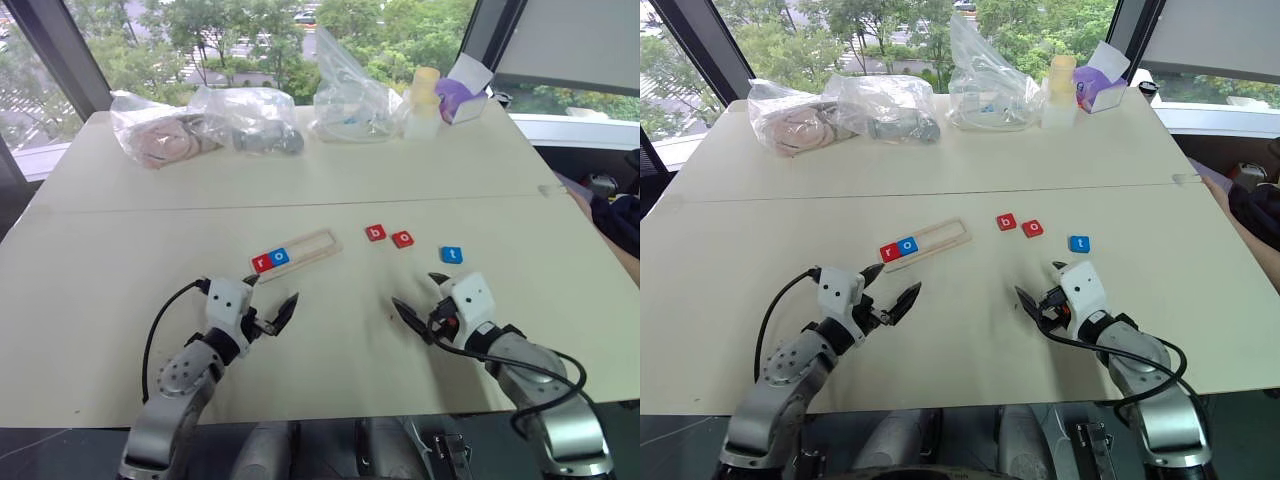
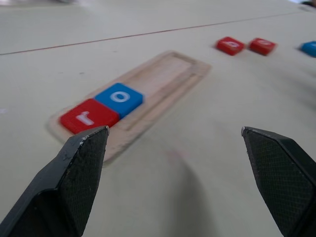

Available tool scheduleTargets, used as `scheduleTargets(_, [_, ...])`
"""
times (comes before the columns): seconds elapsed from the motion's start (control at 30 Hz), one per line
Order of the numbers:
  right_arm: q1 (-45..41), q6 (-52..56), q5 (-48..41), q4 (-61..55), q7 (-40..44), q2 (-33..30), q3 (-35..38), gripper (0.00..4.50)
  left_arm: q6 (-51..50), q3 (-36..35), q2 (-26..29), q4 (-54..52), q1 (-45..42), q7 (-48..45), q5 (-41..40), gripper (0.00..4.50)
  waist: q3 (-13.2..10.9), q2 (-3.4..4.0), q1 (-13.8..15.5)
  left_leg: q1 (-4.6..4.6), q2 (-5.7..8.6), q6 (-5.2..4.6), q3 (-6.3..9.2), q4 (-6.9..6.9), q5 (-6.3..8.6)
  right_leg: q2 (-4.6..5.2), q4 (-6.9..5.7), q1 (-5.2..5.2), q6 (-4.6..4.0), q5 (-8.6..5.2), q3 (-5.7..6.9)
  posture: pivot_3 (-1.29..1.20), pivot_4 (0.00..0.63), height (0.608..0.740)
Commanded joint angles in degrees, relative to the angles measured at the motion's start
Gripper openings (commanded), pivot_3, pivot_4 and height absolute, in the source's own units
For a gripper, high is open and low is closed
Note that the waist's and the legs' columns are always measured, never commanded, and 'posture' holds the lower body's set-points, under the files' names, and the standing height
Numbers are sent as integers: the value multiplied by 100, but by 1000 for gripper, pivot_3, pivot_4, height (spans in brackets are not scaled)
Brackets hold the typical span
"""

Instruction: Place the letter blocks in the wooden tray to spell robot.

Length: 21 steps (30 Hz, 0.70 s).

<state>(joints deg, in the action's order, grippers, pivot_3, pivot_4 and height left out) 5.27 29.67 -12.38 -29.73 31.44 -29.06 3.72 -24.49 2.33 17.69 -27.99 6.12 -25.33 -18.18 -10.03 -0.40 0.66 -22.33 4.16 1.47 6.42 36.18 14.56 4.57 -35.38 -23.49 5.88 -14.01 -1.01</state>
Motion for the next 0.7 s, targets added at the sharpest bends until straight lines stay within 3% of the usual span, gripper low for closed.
scheduleTargets(0.03, [-333,237,-404,-449,493,-394,35,4461,-419,-364,544,-342,-409,-580,-600,4500,0,0,1,1,0,0,1,2,0,-1,-2,1,0,0,3,0,150,740])
scheduleTargets(0.17, [-790,420,-627,-479,808,-757,-5,4461,-344,-526,1379,296,-1030,-1555,-833,4500,0,0,-1,2,0,0,1,1,0,-1,-3,2,-2,0,5,0,150,740])
scheduleTargets(0.33, [-1402,455,-717,-331,968,-910,-110,4461,339,-300,2198,2176,-2221,-3110,-609,4500,-2,-2,-1,0,0,0,-1,0,-1,-3,-2,-2,-5,2,6,0,150,740])
scheduleTargets(0.47, [-1632,474,-734,-294,1012,-941,-172,4461,984,37,2258,3524,-3075,-3817,-200,4500,-3,-3,7,-6,3,-1,0,0,0,0,8,-3,-2,4,8,0,150,740])
scheduleTargets(0.7, [-1747,598,-788,-462,927,-923,-198,4461,1914,449,1905,5594,-4143,-4474,418,4500,-5,-6,-7,-11,4,-3,0,-5,1,4,9,-12,20,17,7,0,150,740])
